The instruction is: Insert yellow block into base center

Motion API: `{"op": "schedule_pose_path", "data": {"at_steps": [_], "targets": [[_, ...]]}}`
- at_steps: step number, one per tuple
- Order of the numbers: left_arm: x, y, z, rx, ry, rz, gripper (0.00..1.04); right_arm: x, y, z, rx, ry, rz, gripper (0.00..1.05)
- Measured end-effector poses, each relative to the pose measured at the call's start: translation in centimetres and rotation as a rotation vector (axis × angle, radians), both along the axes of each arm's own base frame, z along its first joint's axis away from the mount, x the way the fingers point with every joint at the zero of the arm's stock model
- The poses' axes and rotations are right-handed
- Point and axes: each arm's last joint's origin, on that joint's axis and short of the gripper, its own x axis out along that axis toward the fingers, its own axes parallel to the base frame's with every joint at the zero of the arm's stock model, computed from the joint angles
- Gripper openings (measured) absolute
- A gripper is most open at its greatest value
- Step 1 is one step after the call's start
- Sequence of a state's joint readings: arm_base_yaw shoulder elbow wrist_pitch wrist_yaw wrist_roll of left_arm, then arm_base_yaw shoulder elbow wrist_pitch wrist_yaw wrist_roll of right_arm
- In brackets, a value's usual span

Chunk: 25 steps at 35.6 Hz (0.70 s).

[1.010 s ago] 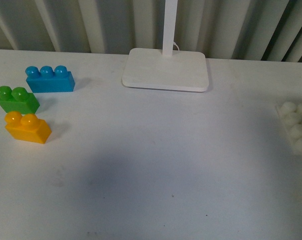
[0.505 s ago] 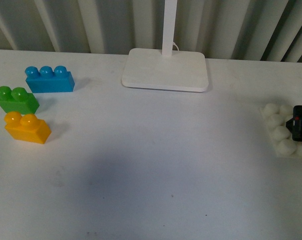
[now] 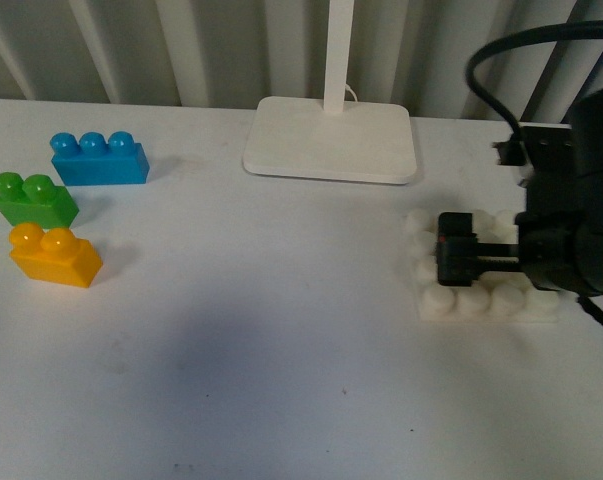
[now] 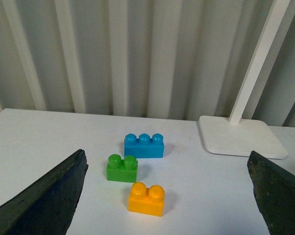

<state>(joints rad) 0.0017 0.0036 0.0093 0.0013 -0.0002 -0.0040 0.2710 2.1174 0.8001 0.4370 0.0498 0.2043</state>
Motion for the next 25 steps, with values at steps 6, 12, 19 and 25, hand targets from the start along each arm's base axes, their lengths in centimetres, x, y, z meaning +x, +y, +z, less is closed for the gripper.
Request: {"op": "schedule_pose_path", "data": {"at_steps": [6, 12, 19, 25], "targets": [[0.0, 0.0, 0.0, 0.000, 0.000, 0.000, 0.98, 0.9, 4.5, 0.0, 0.019, 0.009, -0.012, 0.96], [0.0, 0.0, 0.0, 0.000, 0.000, 0.000, 0.98, 2.0, 9.6, 0.1, 0.052, 0.011, 0.012, 0.96], [0.0, 0.0, 0.0, 0.000, 0.000, 0.000, 0.98, 2.1, 14.4, 0.5, 0.118, 0.030, 0.074, 0.96], [0.0, 0.0, 0.0, 0.000, 0.000, 0.000, 0.98, 2.3, 16.3, 0.4, 0.137, 0.029, 0.103, 0.96]]}}
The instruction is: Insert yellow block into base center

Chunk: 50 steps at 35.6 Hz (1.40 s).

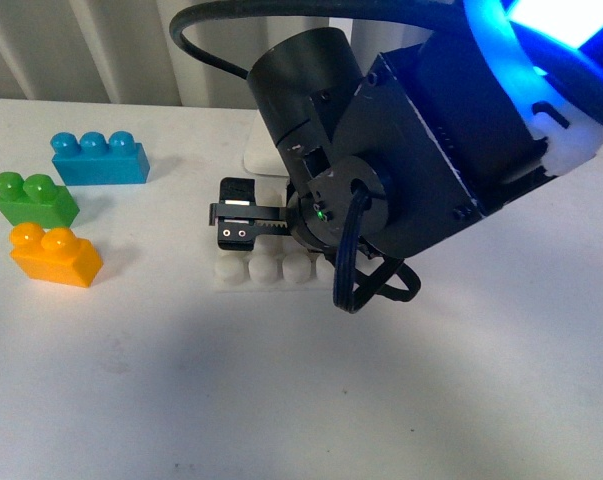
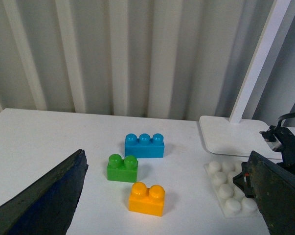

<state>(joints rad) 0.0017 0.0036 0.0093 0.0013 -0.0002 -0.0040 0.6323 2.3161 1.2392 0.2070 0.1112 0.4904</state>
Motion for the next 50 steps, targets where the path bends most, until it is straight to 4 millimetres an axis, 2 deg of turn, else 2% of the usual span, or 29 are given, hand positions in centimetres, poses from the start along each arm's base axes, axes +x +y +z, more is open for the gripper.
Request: {"op": "schedule_pose_path", "data": {"at_steps": [19, 35, 39, 43, 46, 50], "targets": [[0.0, 0.0, 0.0, 0.000, 0.000, -0.001, 0.98, 1.4, 3.6, 0.9, 0.100, 0.043, 0.094, 0.96], [0.0, 0.0, 0.0, 0.000, 0.000, 0.000, 0.98, 1.5, 3.9, 1.3, 0.157, 0.052, 0.065, 0.96], [0.0, 0.0, 0.0, 0.000, 0.000, 0.000, 0.98, 1.2, 2.8, 1.3, 0.166, 0.040, 0.040, 0.96], [0.0, 0.0, 0.0, 0.000, 0.000, 0.000, 0.98, 0.7, 0.5, 1.9, 0.191, 0.029, -0.014, 0.96], [0.0, 0.0, 0.0, 0.000, 0.000, 0.000, 0.98, 0.7, -2.3, 3.3, 0.223, -0.006, -0.069, 0.96], [0.0, 0.0, 0.0, 0.000, 0.000, 0.000, 0.98, 0.6, -7.5, 6.3, 0.286, -0.088, -0.155, 0.96]]}}
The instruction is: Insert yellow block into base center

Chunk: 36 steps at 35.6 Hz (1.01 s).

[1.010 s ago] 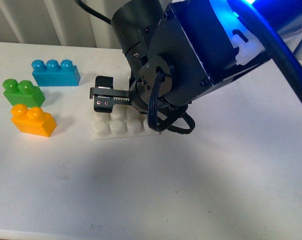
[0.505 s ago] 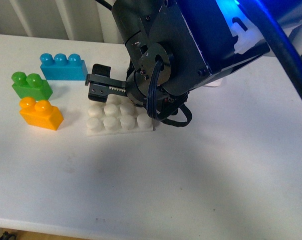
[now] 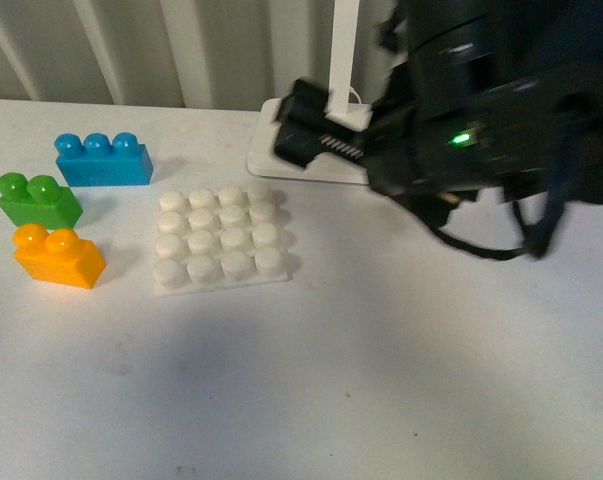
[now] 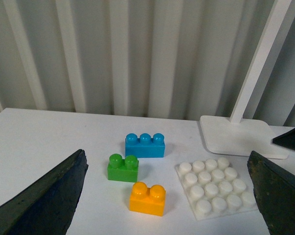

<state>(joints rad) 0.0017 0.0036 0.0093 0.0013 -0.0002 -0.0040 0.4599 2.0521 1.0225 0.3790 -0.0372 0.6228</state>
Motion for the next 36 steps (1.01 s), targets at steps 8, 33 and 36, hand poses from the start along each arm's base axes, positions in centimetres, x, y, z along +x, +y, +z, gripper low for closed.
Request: {"op": "schedule_pose_path", "data": {"at_steps": [8, 33, 36], "targets": [[0.0, 0.0, 0.0, 0.000, 0.000, 0.000, 0.98, -4.6, -12.7, 4.6, -0.043, -0.131, -0.088, 0.96], [0.0, 0.0, 0.0, 0.000, 0.001, 0.000, 0.98, -22.0, -17.7, 8.5, -0.448, -0.761, -0.263, 0.01], [0.0, 0.0, 0.0, 0.000, 0.001, -0.001, 0.98, -22.4, -17.7, 8.1, -0.449, -0.758, -0.263, 0.01]]}}
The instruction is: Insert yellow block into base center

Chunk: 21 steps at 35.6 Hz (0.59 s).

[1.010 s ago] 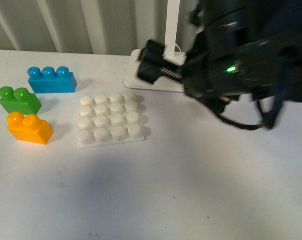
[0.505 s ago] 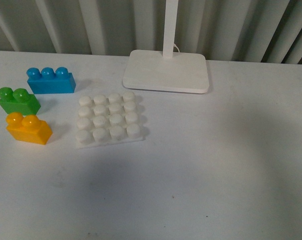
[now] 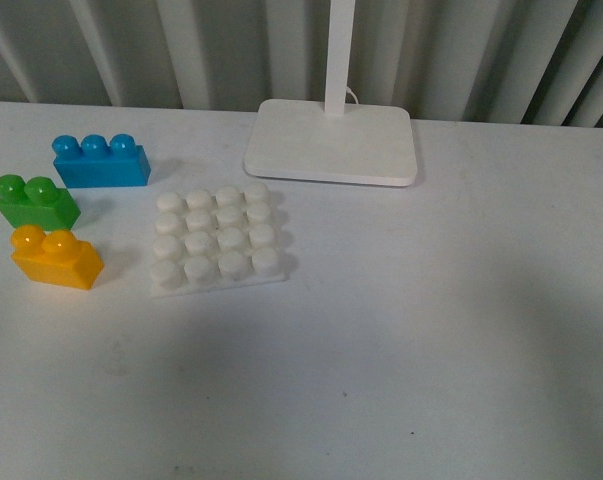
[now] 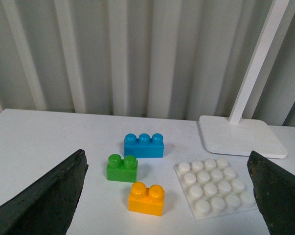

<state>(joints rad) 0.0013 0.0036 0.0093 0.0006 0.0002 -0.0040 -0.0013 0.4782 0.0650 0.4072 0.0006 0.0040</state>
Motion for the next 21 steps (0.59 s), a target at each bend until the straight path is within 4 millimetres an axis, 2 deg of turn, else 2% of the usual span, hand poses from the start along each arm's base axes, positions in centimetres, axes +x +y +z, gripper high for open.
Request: {"op": "schedule_pose_path", "data": {"at_steps": [9, 11, 21], "targets": [[0.0, 0.0, 0.0, 0.000, 0.000, 0.000, 0.98, -0.9, 0.0, -0.6, 0.000, -0.002, 0.001, 0.01], [0.0, 0.0, 0.0, 0.000, 0.000, 0.001, 0.98, -1.1, 0.0, -1.3, 0.000, -0.010, 0.000, 0.01], [0.0, 0.0, 0.0, 0.000, 0.000, 0.001, 0.98, -1.8, 0.0, -1.3, 0.000, -0.014, 0.001, 0.01]]}}
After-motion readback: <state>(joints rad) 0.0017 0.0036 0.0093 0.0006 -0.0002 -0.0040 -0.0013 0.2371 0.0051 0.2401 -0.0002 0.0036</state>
